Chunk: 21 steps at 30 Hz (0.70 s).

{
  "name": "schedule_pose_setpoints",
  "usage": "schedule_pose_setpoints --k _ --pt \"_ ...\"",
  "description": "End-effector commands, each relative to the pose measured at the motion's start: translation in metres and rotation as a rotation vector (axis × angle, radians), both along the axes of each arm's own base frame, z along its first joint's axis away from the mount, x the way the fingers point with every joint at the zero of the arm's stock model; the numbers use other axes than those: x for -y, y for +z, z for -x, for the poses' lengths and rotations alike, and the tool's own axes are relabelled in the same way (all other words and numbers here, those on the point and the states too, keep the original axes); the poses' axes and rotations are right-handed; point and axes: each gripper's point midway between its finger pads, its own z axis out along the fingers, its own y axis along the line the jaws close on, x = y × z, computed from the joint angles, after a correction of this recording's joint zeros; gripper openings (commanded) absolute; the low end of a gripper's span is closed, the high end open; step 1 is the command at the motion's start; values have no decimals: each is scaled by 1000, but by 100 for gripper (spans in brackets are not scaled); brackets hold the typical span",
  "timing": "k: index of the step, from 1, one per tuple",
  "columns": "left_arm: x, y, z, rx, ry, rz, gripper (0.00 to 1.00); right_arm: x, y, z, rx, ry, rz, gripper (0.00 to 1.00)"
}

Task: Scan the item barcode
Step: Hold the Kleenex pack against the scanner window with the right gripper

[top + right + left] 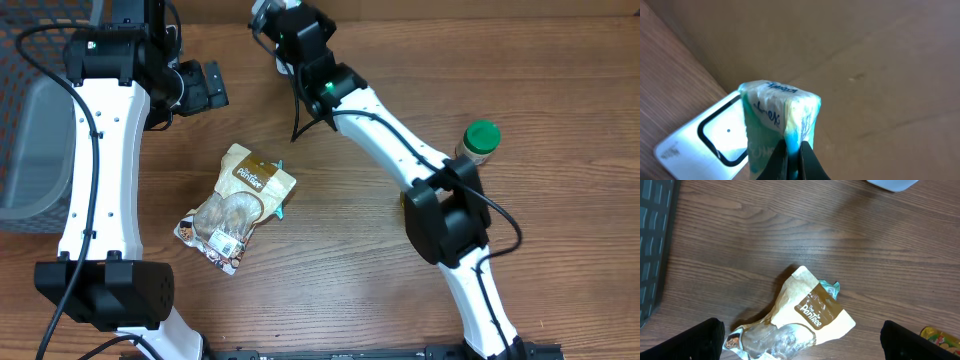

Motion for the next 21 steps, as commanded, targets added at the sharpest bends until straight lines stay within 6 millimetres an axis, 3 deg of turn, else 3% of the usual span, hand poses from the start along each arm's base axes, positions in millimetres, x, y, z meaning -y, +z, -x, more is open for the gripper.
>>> schedule_pose_setpoints --k 1,9,21 --pt "1 1 0 2 4 6 100 3 -15 -10 28 11 108 4" --pt "1 1 0 2 5 5 100 16 -40 -25 5 17 74 4" --pt "1 1 0 2 5 6 100 3 -61 -24 -39 109 41 4"
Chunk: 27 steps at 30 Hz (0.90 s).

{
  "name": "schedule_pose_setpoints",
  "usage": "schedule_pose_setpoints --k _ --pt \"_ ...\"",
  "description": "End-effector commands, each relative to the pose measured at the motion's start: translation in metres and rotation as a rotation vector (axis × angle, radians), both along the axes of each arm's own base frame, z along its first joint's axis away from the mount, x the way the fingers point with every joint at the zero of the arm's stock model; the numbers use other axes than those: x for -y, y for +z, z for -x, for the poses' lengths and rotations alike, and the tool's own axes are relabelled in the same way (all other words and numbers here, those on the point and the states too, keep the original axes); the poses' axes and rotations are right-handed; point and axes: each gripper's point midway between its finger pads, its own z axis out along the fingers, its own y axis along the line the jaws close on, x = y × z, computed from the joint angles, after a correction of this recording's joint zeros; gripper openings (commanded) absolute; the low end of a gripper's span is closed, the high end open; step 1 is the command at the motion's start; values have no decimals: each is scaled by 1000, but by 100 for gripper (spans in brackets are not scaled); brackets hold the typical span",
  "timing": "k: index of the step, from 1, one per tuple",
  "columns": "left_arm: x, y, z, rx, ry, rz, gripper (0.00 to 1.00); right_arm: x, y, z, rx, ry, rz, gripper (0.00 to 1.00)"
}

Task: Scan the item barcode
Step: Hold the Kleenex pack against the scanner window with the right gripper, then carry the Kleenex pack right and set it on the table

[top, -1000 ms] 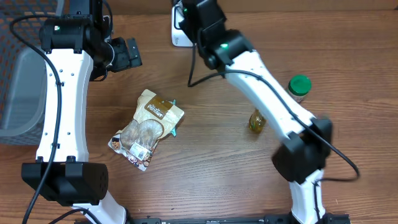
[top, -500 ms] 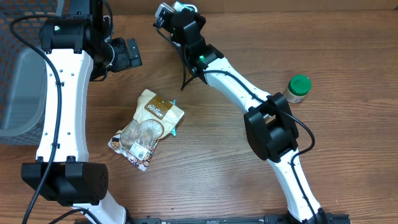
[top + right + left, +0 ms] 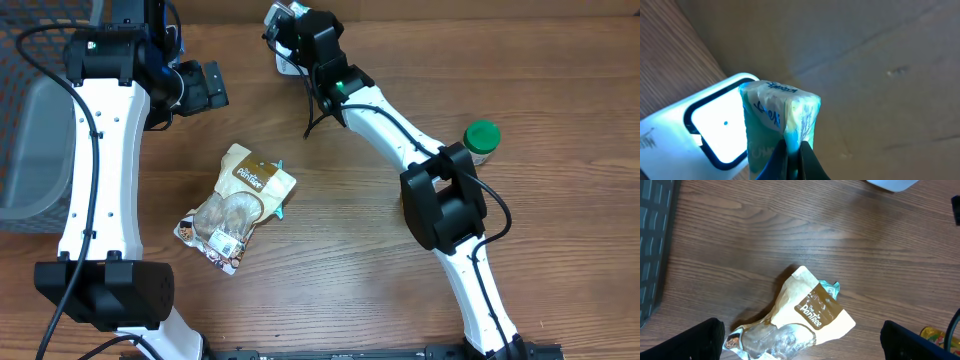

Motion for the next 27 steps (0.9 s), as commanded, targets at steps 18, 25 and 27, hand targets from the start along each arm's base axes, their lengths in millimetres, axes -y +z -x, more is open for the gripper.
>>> schedule_pose_setpoints --k 18,25,27 --pt "1 1 0 3 4 5 100 38 152 73 -108 -206 -511 4" --pt "1 1 0 2 5 5 100 117 139 156 -422 -465 -494 4" --pt "1 1 0 2 5 5 100 142 124 174 -504 -570 -490 4"
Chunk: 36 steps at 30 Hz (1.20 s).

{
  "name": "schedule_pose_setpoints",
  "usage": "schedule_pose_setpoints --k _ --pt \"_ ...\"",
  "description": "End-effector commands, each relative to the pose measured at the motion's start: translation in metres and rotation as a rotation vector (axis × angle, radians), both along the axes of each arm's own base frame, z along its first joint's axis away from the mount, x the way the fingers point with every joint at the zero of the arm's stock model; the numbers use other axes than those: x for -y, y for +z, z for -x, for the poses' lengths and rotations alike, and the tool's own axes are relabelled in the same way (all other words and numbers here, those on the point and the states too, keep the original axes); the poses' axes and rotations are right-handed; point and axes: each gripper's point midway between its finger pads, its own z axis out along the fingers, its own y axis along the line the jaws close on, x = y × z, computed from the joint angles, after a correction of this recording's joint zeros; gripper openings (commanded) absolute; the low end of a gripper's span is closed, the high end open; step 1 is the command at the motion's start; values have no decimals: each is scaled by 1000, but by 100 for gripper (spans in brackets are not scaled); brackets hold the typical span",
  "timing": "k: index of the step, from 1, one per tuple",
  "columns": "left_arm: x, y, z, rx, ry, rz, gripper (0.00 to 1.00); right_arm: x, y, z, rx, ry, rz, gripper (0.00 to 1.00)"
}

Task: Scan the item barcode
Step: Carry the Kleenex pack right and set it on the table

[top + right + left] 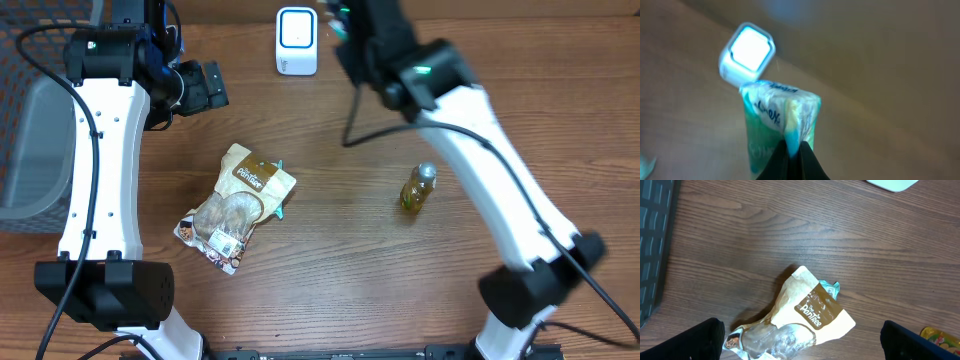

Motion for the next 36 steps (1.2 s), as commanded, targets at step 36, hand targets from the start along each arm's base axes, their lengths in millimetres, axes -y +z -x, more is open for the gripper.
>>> schedule_pose_setpoints --k 36 --pt "1 1 0 2 5 5 100 75 -82 55 -629 -445 -499 39"
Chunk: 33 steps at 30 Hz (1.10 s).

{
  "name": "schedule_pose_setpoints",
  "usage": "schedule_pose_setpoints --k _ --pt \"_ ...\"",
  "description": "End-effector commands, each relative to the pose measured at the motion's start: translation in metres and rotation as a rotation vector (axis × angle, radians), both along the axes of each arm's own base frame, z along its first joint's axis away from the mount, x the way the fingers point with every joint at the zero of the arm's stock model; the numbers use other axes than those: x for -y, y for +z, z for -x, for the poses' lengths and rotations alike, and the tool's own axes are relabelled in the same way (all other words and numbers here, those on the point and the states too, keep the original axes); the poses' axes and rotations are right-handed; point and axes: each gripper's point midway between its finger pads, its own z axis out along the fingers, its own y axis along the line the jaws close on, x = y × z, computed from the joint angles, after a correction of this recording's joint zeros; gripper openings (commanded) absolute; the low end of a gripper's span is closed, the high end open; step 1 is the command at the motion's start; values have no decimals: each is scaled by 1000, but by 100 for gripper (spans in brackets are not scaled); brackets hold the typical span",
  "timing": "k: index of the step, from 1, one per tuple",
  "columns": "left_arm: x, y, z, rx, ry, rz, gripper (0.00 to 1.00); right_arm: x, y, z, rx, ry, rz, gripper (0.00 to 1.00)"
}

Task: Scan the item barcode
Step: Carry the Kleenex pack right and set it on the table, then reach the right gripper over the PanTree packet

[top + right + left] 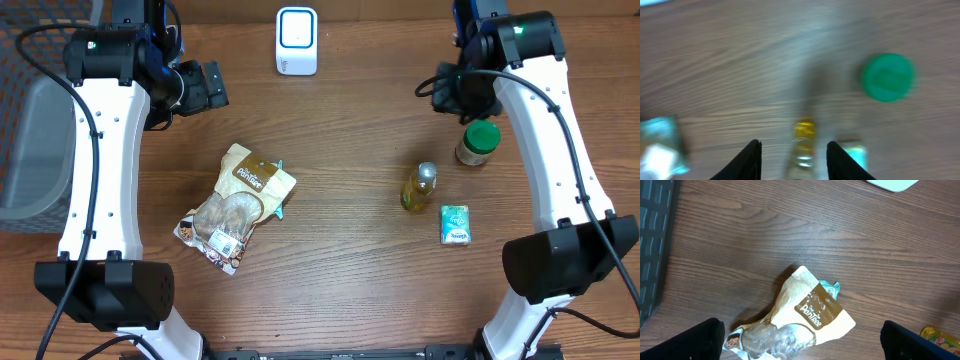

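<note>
The white scanner [297, 40] stands at the table's back edge, its window facing up. A teal tissue pack [455, 224] lies flat on the table at the right, beside a yellow bottle [418, 188]. My right gripper [455, 95] hangs open and empty above that area. Its wrist view is blurred, with the right gripper [794, 160] over the bottle [804, 145] and the pack [855, 155]. A tan snack pouch [238, 206] lies left of centre. My left gripper [800, 345] is open, high above the pouch [805, 315].
A green-lidded jar [478, 143] stands upright just behind the bottle, close under the right arm. A grey bin [30, 150] sits at the far left edge. A small teal item [830, 289] pokes out from under the pouch.
My right gripper held the tissue pack near the scanner; now it is open over the right side, and the pack lies on the table by the bottle. The left arm has not moved.
My right gripper held the tissue pack close beside the scanner, then right in front of its lit window. After that it was farther from the scanner, still shut on the pack. Now the pack rests at the right and the gripper is open.
</note>
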Motion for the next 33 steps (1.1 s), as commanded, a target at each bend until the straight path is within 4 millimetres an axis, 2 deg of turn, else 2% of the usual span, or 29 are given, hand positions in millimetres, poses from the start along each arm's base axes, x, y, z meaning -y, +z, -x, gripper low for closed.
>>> schedule_pose_setpoints --k 1,7,10,13,14,15,20,23,29,33 --pt "1 1 0 3 4 5 100 -49 10 3 13 81 -194 39" --pt "1 1 0 2 5 5 99 -99 10 11 21 197 -233 42" --pt "1 1 0 2 5 5 100 -124 2 22 -12 257 -227 55" --pt "1 1 0 2 5 5 100 -147 -11 35 -61 313 -214 61" --pt "1 1 0 2 5 5 100 -155 -17 39 -77 332 -207 78" --pt "1 1 0 2 5 5 100 -162 -22 41 -87 348 -202 100" --pt "1 1 0 3 4 5 100 -185 -45 52 -134 401 -166 100" --pt "1 1 0 3 4 5 100 -195 -52 53 -136 422 -164 100" --pt "1 1 0 3 4 5 100 -213 -46 35 -39 445 -201 100" --pt "1 1 0 3 4 5 100 -216 -44 29 -14 446 -210 100"
